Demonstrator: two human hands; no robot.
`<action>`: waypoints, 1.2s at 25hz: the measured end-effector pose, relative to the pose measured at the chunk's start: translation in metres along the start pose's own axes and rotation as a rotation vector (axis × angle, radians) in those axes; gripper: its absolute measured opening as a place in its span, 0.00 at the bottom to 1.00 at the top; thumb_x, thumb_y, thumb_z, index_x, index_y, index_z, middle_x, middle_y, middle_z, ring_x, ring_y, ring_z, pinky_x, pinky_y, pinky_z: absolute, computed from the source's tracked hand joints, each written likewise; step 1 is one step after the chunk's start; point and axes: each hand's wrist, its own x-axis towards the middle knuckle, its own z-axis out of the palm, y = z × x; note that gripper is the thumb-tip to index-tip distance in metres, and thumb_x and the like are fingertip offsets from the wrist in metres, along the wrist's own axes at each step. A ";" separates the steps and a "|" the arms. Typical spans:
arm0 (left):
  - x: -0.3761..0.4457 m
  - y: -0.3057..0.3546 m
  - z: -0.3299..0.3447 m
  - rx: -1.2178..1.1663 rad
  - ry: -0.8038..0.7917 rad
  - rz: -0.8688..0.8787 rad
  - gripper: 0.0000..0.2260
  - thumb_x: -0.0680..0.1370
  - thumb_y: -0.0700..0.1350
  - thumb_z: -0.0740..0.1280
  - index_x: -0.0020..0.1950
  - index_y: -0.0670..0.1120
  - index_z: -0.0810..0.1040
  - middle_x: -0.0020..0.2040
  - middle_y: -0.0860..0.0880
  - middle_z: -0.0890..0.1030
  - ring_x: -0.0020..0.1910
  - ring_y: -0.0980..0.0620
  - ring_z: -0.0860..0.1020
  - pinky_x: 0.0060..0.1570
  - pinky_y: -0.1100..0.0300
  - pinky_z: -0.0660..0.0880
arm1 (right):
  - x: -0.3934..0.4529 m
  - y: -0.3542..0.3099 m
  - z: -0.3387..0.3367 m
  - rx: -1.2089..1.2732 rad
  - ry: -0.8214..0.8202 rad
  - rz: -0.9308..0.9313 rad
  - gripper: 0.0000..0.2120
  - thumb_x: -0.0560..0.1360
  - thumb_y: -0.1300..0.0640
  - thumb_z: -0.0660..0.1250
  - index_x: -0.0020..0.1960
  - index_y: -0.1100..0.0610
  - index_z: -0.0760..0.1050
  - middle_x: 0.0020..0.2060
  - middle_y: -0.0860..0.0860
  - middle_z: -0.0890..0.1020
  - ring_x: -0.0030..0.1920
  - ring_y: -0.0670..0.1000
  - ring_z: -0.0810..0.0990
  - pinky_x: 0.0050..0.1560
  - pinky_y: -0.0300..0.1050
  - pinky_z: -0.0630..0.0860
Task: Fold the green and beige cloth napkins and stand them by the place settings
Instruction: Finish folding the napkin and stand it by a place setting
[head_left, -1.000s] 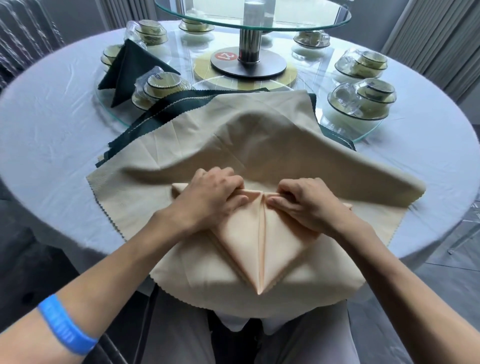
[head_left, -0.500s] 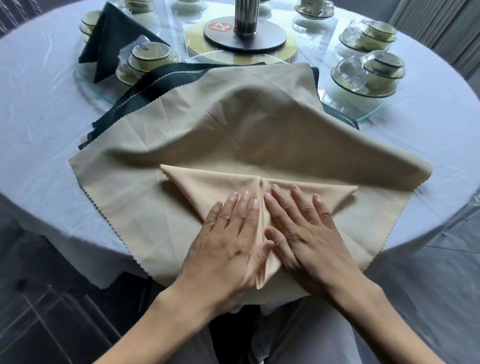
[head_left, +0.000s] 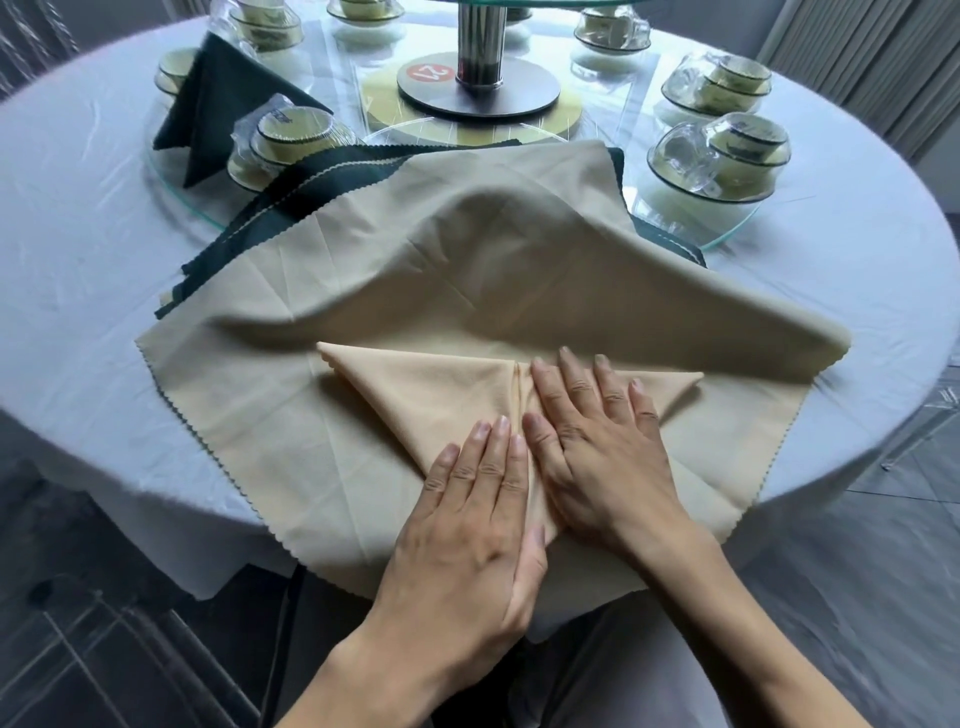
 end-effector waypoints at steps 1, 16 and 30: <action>0.000 0.000 0.002 0.011 0.017 0.001 0.27 0.79 0.50 0.55 0.74 0.37 0.69 0.74 0.39 0.68 0.75 0.43 0.65 0.72 0.49 0.59 | 0.005 0.002 -0.002 0.015 0.010 0.026 0.36 0.72 0.37 0.27 0.79 0.44 0.39 0.79 0.45 0.42 0.78 0.52 0.39 0.76 0.54 0.37; -0.001 0.000 -0.005 -0.320 -0.037 -0.057 0.30 0.79 0.49 0.55 0.81 0.45 0.54 0.79 0.49 0.59 0.78 0.54 0.60 0.75 0.56 0.54 | -0.039 0.017 0.008 0.072 0.239 -0.158 0.27 0.82 0.44 0.46 0.76 0.54 0.64 0.74 0.57 0.67 0.74 0.57 0.64 0.73 0.51 0.54; 0.059 -0.125 -0.029 0.025 -0.407 -0.354 0.30 0.78 0.67 0.33 0.79 0.60 0.38 0.80 0.58 0.37 0.78 0.58 0.37 0.75 0.47 0.31 | -0.051 -0.025 0.032 -0.044 0.210 -0.166 0.28 0.82 0.41 0.38 0.77 0.48 0.61 0.74 0.59 0.65 0.74 0.59 0.64 0.70 0.56 0.55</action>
